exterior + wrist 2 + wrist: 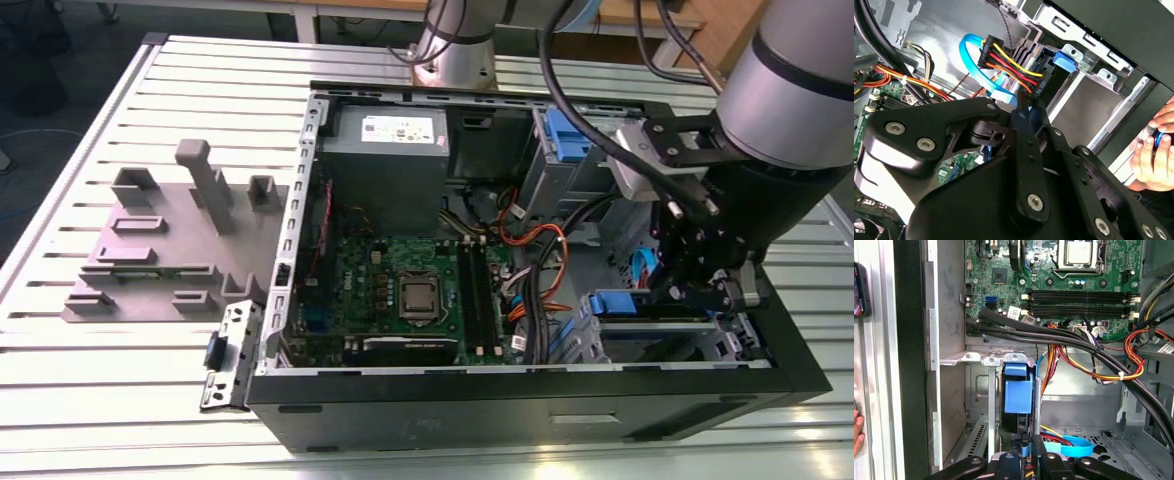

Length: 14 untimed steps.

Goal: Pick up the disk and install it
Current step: 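Insert the second disk wire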

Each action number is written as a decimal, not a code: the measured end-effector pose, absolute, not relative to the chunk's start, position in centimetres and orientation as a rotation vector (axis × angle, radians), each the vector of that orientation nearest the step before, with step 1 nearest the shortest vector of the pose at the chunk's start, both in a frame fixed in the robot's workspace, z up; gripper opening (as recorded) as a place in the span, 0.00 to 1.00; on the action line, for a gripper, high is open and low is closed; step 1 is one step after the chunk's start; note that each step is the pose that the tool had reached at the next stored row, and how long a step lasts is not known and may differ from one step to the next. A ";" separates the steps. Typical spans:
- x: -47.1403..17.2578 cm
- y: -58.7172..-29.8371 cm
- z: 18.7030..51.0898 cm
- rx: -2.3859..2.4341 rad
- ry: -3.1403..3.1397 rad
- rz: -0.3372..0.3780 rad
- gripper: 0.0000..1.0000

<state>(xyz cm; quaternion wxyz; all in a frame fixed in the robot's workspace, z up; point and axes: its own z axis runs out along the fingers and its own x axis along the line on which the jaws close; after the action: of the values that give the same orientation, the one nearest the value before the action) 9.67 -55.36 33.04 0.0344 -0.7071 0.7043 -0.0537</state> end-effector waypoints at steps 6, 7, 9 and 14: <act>9.7 -55.4 33.9 -2.176 2.167 -0.161 0.24; 9.7 -55.4 34.1 -2.176 2.168 -0.160 0.24; 9.7 -55.4 34.3 -2.177 2.169 -0.159 0.24; 9.7 -55.4 34.5 -2.178 2.170 -0.156 0.24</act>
<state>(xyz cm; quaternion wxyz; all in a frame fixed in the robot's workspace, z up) 9.67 -55.36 34.51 0.0316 -0.7073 0.7044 -0.0505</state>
